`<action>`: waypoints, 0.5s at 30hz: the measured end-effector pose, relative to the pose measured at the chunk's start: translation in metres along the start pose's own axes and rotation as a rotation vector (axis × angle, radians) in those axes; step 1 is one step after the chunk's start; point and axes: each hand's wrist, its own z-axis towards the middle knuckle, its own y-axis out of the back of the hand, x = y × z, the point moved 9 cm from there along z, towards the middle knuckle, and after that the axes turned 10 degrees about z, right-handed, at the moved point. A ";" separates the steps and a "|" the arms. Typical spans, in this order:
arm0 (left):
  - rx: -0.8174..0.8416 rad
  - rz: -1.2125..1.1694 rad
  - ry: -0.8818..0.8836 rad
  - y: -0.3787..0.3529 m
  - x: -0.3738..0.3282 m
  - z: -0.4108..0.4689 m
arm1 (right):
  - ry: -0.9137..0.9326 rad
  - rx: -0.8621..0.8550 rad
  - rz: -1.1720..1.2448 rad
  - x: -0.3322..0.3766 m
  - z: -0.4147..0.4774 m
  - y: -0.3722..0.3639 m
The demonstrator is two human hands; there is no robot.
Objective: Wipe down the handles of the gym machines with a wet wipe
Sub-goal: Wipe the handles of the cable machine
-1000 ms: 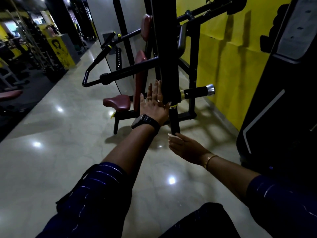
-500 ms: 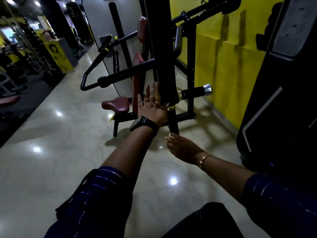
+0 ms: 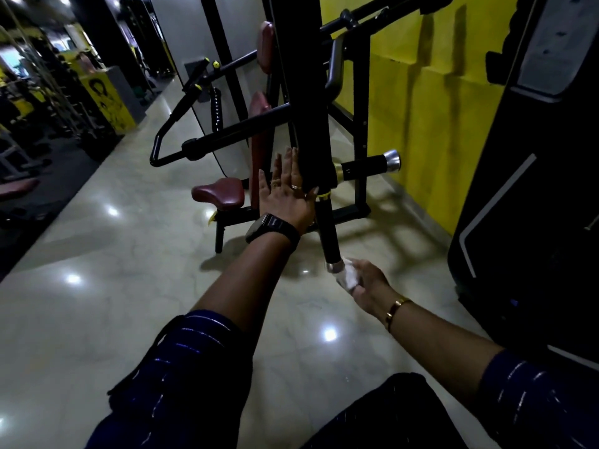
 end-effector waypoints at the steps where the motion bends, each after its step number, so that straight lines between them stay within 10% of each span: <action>1: -0.005 0.002 0.004 0.000 0.000 0.001 | -0.041 0.028 0.108 -0.002 -0.008 -0.014; 15: -0.030 -0.001 0.014 0.001 0.000 0.000 | -0.064 -0.039 0.442 -0.014 -0.008 -0.013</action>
